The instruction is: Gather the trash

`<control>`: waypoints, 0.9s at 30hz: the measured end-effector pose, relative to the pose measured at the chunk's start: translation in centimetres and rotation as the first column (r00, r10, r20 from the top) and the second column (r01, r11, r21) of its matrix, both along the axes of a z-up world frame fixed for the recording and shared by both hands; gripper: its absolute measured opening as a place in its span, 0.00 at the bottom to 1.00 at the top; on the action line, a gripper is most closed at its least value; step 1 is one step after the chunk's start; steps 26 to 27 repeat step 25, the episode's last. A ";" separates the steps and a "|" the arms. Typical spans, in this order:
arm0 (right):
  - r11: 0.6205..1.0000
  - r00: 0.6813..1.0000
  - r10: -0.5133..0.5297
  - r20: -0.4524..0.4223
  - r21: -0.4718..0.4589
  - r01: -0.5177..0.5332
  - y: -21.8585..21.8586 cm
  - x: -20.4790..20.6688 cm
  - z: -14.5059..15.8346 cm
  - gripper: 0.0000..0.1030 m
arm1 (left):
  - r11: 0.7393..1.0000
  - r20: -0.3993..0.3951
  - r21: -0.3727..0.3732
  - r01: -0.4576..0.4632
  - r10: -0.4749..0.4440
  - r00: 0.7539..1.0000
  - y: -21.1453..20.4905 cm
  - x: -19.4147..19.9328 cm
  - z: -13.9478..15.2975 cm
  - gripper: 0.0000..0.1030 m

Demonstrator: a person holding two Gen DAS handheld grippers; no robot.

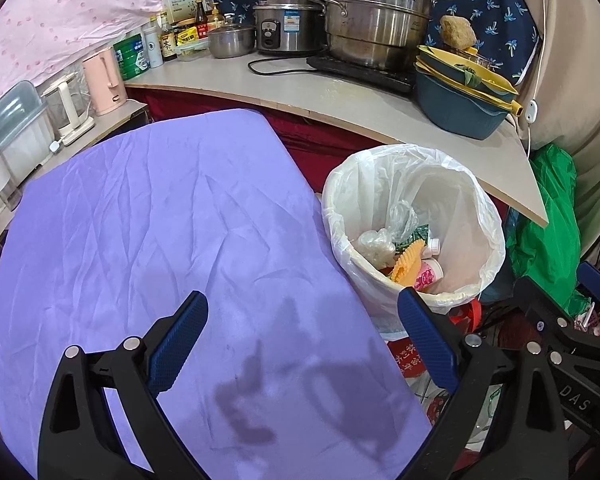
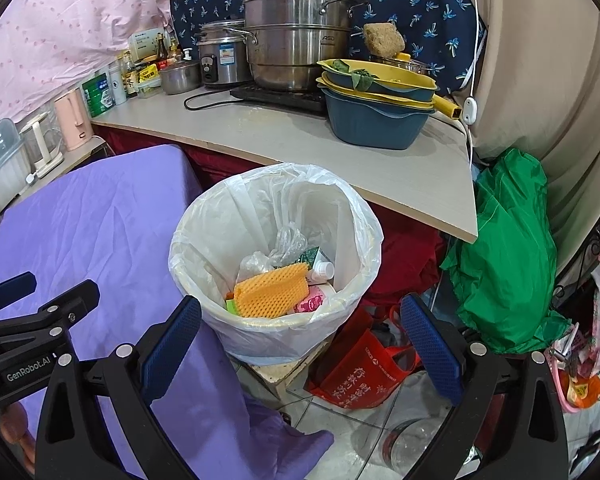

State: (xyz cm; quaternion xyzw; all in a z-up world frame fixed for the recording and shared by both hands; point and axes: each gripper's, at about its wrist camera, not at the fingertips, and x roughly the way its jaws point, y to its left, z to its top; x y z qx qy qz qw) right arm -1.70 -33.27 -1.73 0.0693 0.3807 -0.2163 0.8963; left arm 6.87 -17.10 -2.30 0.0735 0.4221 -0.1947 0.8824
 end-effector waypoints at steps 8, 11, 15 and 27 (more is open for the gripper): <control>1.000 1.000 -0.005 0.001 -0.001 0.005 -0.3 -0.1 -0.1 0.93 | 1.000 0.002 0.006 0.017 -0.017 1.000 -0.2 -0.1 -0.1 0.89; 1.000 1.000 -0.003 0.000 -0.001 0.003 -0.3 -0.1 -0.1 0.93 | 1.000 0.007 0.004 0.022 -0.022 1.000 -0.2 -0.2 0.0 0.89; 1.000 1.000 -0.002 0.000 -0.002 0.002 -0.3 -0.1 -0.1 0.93 | 1.000 0.005 0.003 0.024 -0.024 1.000 -0.2 -0.2 0.0 0.89; 1.000 1.000 -0.002 -0.002 -0.005 0.002 -0.2 0.1 -0.1 0.93 | 1.000 0.002 0.005 0.026 -0.026 1.000 0.0 -0.2 -0.2 0.89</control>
